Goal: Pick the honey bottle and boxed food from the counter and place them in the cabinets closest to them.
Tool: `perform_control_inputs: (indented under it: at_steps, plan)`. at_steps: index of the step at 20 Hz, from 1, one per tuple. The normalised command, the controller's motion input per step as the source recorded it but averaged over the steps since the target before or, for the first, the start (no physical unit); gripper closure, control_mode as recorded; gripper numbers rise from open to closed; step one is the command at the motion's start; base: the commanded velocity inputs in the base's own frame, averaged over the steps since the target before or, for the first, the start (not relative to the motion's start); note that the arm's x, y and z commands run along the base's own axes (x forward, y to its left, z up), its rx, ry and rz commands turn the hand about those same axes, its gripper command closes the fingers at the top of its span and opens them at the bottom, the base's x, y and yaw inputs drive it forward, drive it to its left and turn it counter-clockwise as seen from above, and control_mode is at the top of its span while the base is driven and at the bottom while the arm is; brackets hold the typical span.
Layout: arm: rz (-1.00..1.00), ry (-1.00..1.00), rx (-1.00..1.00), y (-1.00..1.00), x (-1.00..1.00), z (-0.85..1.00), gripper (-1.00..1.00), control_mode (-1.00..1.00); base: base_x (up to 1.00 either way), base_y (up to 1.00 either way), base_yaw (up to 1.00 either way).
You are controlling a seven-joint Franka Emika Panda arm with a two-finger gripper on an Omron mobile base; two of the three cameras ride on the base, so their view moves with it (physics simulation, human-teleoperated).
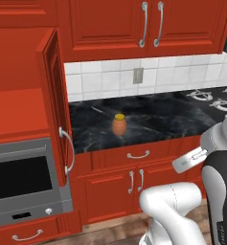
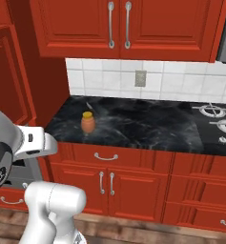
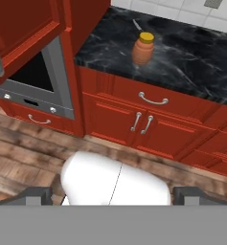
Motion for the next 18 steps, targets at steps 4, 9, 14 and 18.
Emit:
perform_control_inputs:
  at_steps: [4, 9, 14, 18]
  plan:
    - [0.0, 0.0, 0.0, 0.0, 0.0, 0.0, -1.0, 1.0, 0.48, 0.0, -0.03]
    - [0.0, 0.0, 0.0, 0.0, 0.0, 0.0, -1.0, 1.0, 0.59, -0.01, -0.01]
    - [0.0, 0.0, 0.0, 0.0, 0.0, 0.0, -1.0, 1.0, 0.62, -0.01, -0.01]
    - [0.0, 0.0, 0.0, 0.0, 0.0, 0.0, -1.0, 1.0, 0.5, 0.0, -0.01]
